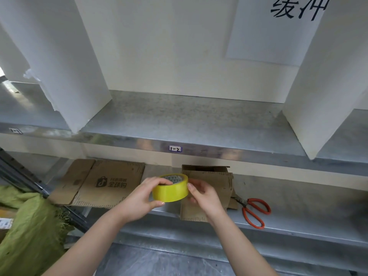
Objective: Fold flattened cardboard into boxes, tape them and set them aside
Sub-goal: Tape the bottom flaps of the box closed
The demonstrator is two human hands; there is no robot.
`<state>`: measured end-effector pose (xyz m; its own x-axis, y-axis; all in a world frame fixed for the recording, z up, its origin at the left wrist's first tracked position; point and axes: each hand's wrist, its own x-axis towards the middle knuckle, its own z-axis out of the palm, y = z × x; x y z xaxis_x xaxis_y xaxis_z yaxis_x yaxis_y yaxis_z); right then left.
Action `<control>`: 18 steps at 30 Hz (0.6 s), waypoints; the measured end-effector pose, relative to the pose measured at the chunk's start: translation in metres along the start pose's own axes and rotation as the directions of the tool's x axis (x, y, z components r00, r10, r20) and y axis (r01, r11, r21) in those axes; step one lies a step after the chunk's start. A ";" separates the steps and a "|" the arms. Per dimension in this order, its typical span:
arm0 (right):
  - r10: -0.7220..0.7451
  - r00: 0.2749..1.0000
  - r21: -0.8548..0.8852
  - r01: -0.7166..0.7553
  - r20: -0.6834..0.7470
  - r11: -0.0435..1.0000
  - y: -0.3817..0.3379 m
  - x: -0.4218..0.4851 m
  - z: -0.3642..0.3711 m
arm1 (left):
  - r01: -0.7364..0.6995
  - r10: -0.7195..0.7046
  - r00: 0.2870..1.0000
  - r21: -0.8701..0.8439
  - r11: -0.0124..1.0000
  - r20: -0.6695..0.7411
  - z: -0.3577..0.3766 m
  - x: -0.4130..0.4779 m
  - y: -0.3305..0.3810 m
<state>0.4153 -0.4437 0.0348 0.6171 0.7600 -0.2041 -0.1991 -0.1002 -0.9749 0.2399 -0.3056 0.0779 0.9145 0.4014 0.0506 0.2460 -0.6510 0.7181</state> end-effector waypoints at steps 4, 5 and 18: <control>0.028 0.997 0.122 -0.018 -0.077 0.992 0.003 -0.003 0.003 | 0.002 -0.003 1.000 -0.008 1.000 -0.011 0.002 0.000 0.002; 0.037 0.996 0.141 -0.026 -0.076 0.990 0.003 -0.003 0.003 | 0.003 -0.003 1.000 -0.012 1.000 -0.017 0.002 0.001 0.003; 0.056 0.998 0.092 -0.056 0.002 0.994 -0.002 -0.001 -0.003 | 0.013 -0.013 1.000 -0.014 1.000 -0.004 -0.001 0.002 0.007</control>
<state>0.4172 -0.4458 0.0364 0.6036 0.7544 -0.2580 -0.3027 -0.0825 -0.9495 0.2433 -0.3083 0.0838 0.9101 0.4120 0.0438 0.2530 -0.6365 0.7286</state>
